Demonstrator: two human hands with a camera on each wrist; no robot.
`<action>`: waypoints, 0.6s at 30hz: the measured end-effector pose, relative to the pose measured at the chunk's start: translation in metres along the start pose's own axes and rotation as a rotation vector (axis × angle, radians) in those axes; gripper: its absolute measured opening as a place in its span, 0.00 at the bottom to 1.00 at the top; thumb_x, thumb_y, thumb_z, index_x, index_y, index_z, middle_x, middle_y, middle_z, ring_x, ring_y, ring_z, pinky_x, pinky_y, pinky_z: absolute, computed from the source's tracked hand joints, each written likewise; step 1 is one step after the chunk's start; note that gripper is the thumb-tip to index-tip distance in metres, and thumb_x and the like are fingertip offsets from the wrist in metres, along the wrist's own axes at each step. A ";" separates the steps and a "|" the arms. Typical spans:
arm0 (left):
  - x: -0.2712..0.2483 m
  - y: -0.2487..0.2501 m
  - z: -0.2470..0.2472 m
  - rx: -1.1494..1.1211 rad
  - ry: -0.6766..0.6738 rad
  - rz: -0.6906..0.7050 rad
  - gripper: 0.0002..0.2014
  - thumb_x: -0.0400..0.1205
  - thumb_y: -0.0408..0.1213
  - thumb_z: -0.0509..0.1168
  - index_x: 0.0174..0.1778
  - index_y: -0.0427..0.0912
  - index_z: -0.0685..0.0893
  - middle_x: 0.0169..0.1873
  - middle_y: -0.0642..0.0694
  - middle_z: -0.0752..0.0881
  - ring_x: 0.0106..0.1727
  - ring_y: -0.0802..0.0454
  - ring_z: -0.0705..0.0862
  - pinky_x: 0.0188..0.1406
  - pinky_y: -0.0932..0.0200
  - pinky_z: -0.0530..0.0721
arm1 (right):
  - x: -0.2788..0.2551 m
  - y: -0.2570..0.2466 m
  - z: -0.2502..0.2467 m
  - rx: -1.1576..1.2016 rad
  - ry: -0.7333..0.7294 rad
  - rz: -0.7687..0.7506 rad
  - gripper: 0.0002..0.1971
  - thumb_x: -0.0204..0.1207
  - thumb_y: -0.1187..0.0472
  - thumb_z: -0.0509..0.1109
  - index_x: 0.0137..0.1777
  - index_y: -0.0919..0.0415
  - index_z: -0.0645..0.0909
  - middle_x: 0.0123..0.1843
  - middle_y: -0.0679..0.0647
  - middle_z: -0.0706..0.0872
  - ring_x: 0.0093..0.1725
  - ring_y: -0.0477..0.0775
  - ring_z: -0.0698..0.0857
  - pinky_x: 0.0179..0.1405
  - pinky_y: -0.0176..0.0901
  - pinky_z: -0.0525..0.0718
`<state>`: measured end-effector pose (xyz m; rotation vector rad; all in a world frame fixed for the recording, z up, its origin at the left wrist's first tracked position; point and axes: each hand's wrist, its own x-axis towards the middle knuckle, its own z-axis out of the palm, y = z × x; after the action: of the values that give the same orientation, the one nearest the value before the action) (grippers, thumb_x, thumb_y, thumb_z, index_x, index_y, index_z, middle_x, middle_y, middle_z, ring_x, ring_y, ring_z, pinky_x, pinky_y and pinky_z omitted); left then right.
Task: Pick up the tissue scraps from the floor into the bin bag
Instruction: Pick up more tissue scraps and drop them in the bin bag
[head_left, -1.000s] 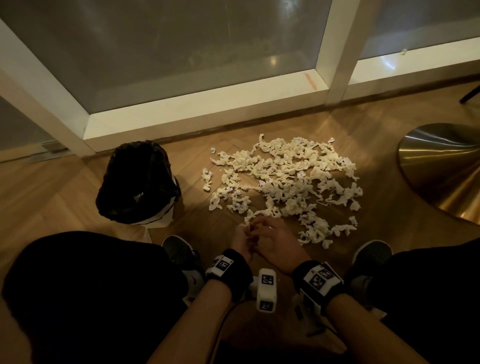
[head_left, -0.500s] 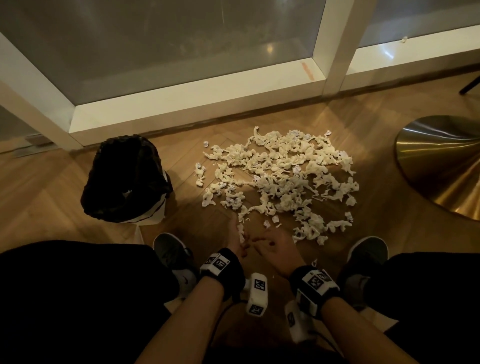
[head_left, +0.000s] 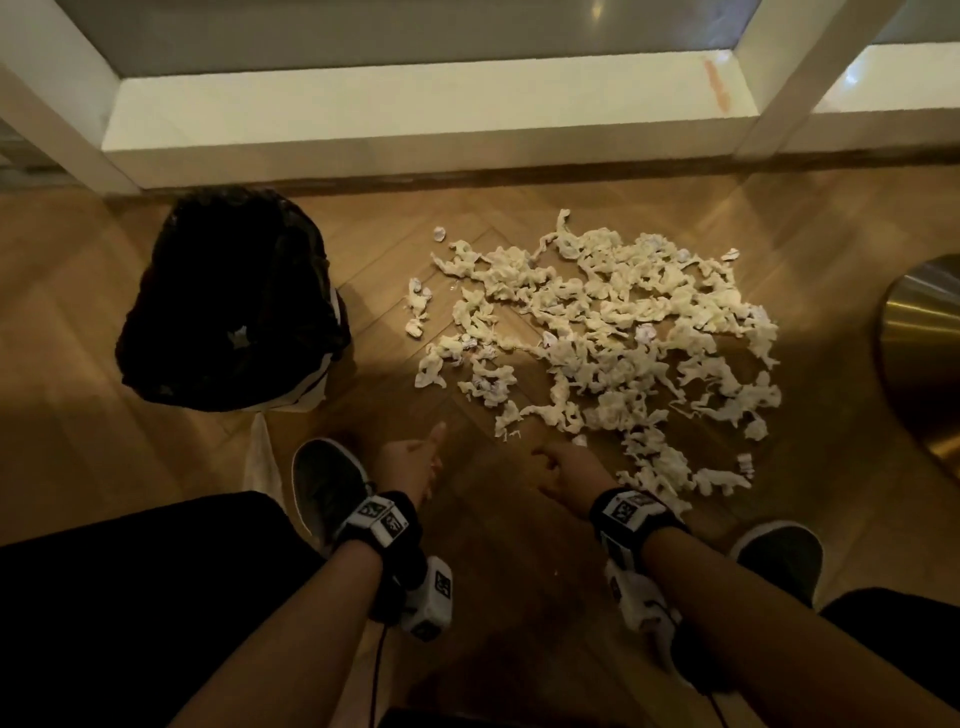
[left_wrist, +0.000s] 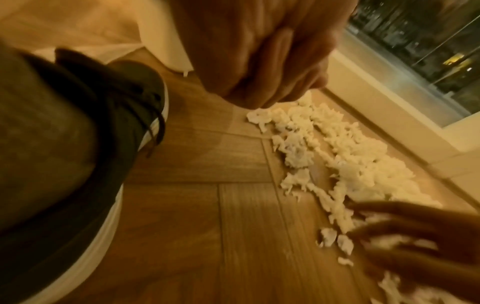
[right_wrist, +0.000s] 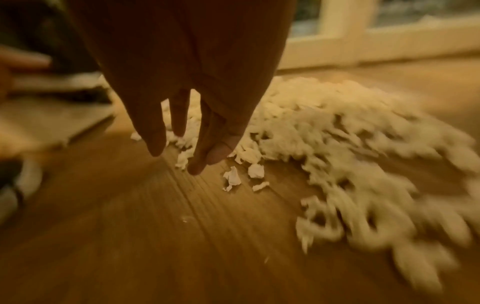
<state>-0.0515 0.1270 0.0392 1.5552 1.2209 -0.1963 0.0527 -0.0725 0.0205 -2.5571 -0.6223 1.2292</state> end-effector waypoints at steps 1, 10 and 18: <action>0.004 -0.007 0.006 0.018 -0.029 -0.046 0.27 0.81 0.56 0.63 0.24 0.38 0.78 0.16 0.48 0.75 0.19 0.51 0.72 0.24 0.62 0.69 | 0.013 -0.003 -0.001 -0.082 -0.012 -0.034 0.29 0.76 0.62 0.70 0.76 0.48 0.67 0.75 0.57 0.71 0.66 0.57 0.78 0.64 0.48 0.79; 0.002 -0.077 0.036 0.150 -0.370 -0.211 0.28 0.85 0.43 0.62 0.16 0.40 0.75 0.10 0.52 0.74 0.18 0.54 0.74 0.31 0.60 0.75 | 0.122 -0.038 -0.014 -0.521 0.088 -0.202 0.57 0.70 0.72 0.73 0.80 0.35 0.35 0.83 0.64 0.38 0.76 0.74 0.64 0.51 0.59 0.86; 0.022 -0.088 0.030 0.008 -0.254 -0.314 0.27 0.84 0.42 0.64 0.15 0.41 0.78 0.15 0.44 0.76 0.22 0.48 0.75 0.27 0.63 0.71 | 0.159 -0.060 -0.014 -0.518 -0.053 -0.238 0.31 0.78 0.68 0.65 0.79 0.51 0.60 0.80 0.66 0.55 0.72 0.72 0.68 0.60 0.62 0.82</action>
<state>-0.0946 0.1046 -0.0428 1.2930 1.2543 -0.5858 0.1357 0.0552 -0.0565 -2.7329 -1.3686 1.1737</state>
